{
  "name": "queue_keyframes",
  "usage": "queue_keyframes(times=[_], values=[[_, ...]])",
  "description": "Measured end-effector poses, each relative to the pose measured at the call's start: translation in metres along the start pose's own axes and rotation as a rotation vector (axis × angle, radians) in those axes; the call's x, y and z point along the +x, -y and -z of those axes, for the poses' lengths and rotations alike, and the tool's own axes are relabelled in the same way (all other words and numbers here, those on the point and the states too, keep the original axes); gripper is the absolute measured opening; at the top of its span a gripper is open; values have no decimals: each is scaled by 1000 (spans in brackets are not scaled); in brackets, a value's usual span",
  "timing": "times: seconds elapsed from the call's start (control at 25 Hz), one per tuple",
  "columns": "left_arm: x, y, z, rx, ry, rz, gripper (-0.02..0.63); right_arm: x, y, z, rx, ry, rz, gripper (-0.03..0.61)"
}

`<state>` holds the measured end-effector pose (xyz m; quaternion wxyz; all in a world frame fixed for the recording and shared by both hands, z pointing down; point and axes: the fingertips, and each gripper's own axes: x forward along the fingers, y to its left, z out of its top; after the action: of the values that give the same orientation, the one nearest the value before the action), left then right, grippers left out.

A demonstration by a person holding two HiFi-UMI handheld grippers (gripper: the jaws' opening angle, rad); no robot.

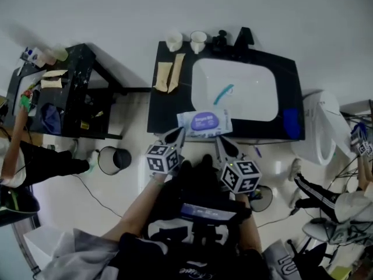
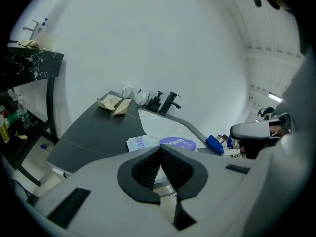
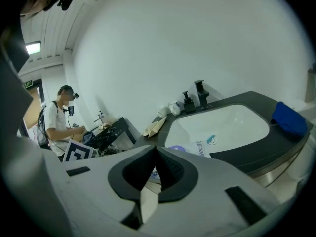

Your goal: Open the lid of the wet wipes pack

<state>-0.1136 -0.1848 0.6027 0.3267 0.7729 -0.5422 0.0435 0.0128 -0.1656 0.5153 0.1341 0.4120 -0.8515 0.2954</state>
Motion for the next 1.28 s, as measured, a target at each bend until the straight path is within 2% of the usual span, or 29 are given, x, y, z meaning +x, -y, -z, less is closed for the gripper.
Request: queue_keyframes(times=[0.16,0.28,0.32,0.44,0.48,0.64,0.8,1.0,1.28], values=[[15,-5,7,-6,-33,-26,9,13,18,5,-57,-62,10,3],[20,-8,13,-39,-56,-47,9,24,26,7,-166,-116,6,3],[21,-8,14,-50,-57,-51,8,27,27,9,-209,-140,-6,16],[23,-10,17,-78,-49,-59,9,39,26,17,-326,-212,-63,117],[23,-11,17,-86,-47,-61,9,42,26,20,-356,-229,-75,123],[26,-9,15,-98,-52,-67,9,55,31,23,-457,-272,-84,123],[26,-8,15,-126,-60,-67,9,63,32,17,-558,-270,-71,123],[27,-9,18,-118,-72,-81,8,64,37,26,-694,-310,-94,122],[26,-11,19,-120,-71,-93,9,73,38,25,-799,-320,-120,122]])
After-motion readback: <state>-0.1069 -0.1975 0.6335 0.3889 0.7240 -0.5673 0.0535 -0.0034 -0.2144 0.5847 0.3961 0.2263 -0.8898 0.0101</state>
